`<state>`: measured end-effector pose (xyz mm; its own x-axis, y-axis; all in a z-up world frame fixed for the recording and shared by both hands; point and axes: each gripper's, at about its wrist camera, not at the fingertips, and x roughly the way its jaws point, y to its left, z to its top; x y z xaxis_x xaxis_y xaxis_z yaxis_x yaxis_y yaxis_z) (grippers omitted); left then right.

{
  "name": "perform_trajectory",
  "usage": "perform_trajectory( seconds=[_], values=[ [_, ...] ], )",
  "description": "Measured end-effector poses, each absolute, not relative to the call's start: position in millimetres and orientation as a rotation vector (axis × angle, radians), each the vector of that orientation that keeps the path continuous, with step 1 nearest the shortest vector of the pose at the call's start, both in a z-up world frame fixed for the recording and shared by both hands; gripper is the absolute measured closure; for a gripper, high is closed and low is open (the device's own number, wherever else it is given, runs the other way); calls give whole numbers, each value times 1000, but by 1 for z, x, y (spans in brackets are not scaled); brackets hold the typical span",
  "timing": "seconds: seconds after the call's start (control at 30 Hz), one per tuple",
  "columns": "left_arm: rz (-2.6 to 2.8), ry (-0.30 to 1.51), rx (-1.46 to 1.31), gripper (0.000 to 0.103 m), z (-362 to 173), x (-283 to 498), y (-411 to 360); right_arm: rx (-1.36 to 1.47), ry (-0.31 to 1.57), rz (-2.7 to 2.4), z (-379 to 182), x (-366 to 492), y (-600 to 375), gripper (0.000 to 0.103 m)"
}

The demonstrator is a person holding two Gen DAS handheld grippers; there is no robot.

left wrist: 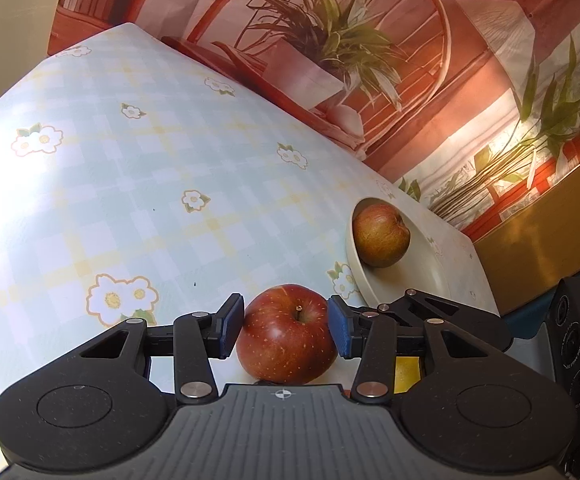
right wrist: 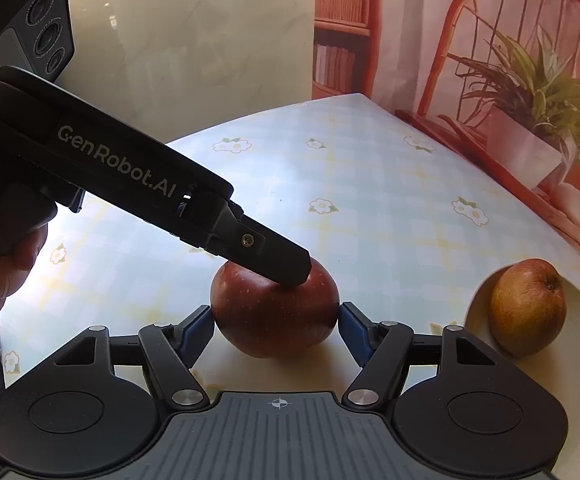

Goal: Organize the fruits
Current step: 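Close the right and left tools together on the red apple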

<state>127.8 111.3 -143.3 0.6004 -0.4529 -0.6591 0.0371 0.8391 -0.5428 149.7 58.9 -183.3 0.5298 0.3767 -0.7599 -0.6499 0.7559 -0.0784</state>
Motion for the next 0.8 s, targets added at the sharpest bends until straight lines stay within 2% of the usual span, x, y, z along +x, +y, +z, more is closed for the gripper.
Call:
perform_trajectory(
  seconds=[0.57,0.8],
  values=[
    [-338,914,-511,58,-154,128,104,-338,814,639,-186,142,52,39],
    [-353,859,-486,58,-131,131,98,-308,739,622,-165,138,40,39]
  ],
)
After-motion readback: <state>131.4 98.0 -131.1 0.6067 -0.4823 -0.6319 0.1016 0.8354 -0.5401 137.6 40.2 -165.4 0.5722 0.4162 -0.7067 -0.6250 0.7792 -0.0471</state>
